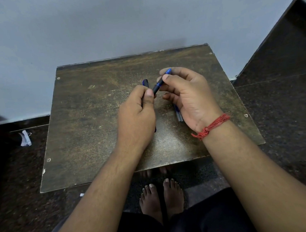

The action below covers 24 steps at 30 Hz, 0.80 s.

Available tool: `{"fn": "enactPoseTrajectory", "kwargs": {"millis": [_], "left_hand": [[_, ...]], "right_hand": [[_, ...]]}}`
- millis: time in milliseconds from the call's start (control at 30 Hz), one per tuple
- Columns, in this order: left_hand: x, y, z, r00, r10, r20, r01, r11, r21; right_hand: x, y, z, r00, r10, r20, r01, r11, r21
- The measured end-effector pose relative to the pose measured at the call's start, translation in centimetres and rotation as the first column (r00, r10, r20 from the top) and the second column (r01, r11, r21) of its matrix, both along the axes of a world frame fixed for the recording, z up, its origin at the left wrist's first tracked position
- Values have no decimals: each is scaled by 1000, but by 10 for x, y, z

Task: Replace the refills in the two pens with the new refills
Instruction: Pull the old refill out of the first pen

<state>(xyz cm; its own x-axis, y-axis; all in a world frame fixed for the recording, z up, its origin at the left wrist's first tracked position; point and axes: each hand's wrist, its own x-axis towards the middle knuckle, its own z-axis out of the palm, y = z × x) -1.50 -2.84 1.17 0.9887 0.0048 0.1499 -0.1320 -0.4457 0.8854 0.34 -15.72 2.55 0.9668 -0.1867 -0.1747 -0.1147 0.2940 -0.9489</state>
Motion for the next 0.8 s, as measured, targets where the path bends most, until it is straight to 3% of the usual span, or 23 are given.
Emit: {"fn": "enactPoseTrajectory", "kwargs": {"millis": [400, 567, 633, 800], "left_hand": [[0, 0, -1, 1000, -10, -3, 10, 1000, -3], [0, 1, -2, 1000, -17, -8, 17, 1000, -5], [1, 1, -2, 1000, -14, -9, 14, 1000, -7], [0, 0, -2, 1000, -17, 3, 17, 1000, -17]], "right_hand": [[1, -6, 3, 1000, 5, 0, -5, 983, 185], [0, 0, 0, 1000, 6, 7, -6, 1000, -19], [0, -1, -1, 1000, -7, 16, 7, 999, -33], [2, -7, 2, 997, -72, 17, 69, 991, 118]]}}
